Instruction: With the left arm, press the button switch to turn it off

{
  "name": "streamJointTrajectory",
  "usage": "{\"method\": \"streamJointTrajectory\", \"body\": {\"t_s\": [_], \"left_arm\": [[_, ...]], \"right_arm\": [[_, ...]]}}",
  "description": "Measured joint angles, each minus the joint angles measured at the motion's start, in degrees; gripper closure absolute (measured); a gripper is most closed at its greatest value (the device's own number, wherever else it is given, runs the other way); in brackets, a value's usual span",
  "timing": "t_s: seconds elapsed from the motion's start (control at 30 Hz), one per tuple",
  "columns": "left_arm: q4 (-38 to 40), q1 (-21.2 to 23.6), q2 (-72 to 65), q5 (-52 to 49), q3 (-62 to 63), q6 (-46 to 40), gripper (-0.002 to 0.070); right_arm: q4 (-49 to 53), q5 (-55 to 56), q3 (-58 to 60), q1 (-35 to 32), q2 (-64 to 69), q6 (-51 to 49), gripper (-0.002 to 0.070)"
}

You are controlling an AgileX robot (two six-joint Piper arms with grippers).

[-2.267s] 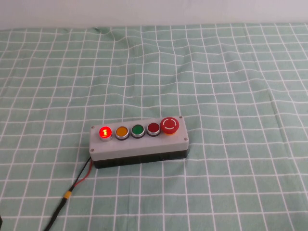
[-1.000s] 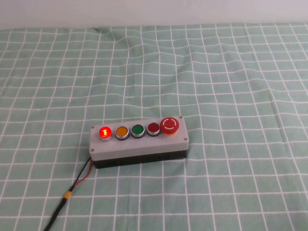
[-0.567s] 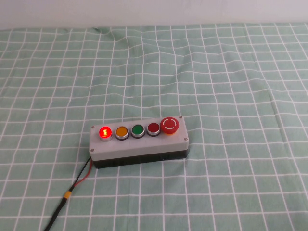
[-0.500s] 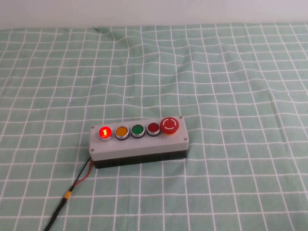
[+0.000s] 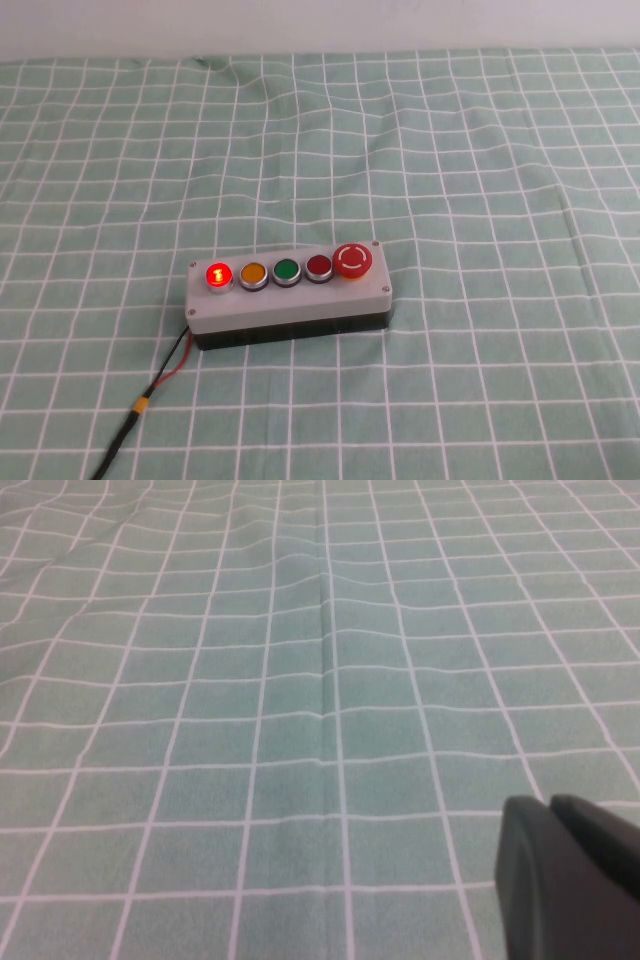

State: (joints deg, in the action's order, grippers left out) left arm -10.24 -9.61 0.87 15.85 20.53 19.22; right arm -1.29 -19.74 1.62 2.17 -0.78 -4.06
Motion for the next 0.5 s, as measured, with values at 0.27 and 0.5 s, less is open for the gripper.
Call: {"method": "streamJointTrajectory", "body": {"t_s": [0.27, 0.5], "left_arm": [[3.04, 0.0, -3.96, -25.44, 11.46, 0.69, 0.0677], [9.67, 0.0, -16.92, -41.14, 18.48, -0.39, 0.0677]], "right_arm": [[0.0, 0.0, 0.0, 0.0, 0.0, 0.0, 0.0694], [0.0, 0.0, 0.0, 0.0, 0.0, 0.0, 0.0694]]}}
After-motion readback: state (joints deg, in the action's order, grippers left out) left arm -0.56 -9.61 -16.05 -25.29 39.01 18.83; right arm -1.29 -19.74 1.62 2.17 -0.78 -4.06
